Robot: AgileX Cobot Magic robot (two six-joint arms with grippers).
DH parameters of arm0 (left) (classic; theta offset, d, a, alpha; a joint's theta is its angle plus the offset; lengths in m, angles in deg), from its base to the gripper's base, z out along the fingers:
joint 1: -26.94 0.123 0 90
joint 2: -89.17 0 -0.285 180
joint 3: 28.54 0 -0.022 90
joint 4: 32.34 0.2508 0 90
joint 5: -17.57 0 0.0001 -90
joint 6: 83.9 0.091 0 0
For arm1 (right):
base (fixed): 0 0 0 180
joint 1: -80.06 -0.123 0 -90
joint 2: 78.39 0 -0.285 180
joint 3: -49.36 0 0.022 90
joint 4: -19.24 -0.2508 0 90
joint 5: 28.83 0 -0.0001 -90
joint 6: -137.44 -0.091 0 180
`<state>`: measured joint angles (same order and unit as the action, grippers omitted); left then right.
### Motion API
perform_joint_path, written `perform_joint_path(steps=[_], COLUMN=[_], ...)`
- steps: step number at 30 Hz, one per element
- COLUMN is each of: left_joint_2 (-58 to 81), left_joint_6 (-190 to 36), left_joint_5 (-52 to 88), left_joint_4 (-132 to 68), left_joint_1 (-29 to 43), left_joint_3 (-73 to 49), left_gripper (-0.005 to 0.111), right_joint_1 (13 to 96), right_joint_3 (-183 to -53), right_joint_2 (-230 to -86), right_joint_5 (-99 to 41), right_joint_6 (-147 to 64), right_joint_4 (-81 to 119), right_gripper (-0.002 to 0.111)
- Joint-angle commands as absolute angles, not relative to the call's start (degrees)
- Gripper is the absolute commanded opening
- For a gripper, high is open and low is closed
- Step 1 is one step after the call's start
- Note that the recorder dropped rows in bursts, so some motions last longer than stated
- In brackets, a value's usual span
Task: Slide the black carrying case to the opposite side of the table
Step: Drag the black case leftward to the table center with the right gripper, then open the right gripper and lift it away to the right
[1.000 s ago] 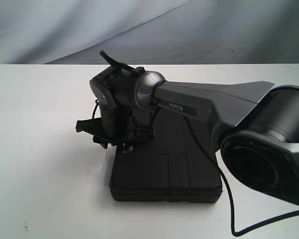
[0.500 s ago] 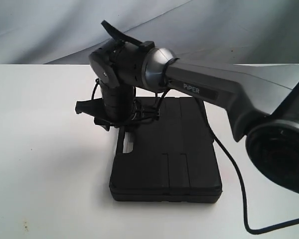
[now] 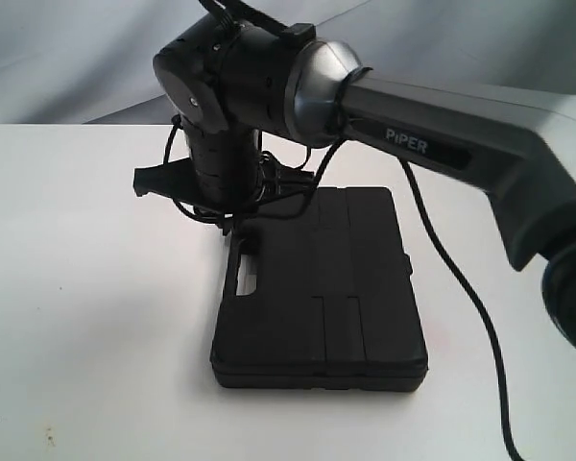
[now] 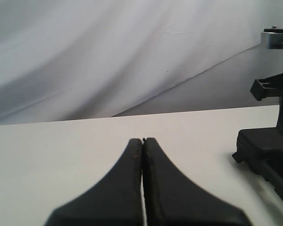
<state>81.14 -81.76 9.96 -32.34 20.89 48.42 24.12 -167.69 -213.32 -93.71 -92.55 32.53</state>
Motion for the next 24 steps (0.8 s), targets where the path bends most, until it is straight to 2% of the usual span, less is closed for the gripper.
perform_joint_path(steps=[1, 12, 24], left_joint_2=[81.4, 81.4, 81.4], left_joint_6=[-81.9, -82.1, -81.9], left_joint_5=[10.0, 10.0, 10.0], left_joint_4=[-32.3, -32.3, -32.3], left_joint_1=[21.0, 21.0, 21.0], left_joint_3=[48.7, 48.7, 48.7], left_gripper=[0.0, 0.0, 0.0], right_joint_1=[23.5, 23.9, 29.6], right_joint_3=[-164.3, -146.8, -126.0], right_joint_2=[-210.2, -197.4, -182.7], right_joint_5=[-88.8, -68.9, -57.0], right_joint_6=[-91.5, -91.5, -88.1], right_joint_4=[33.2, 36.4, 36.1], right_gripper=[0.0, 0.0, 0.0])
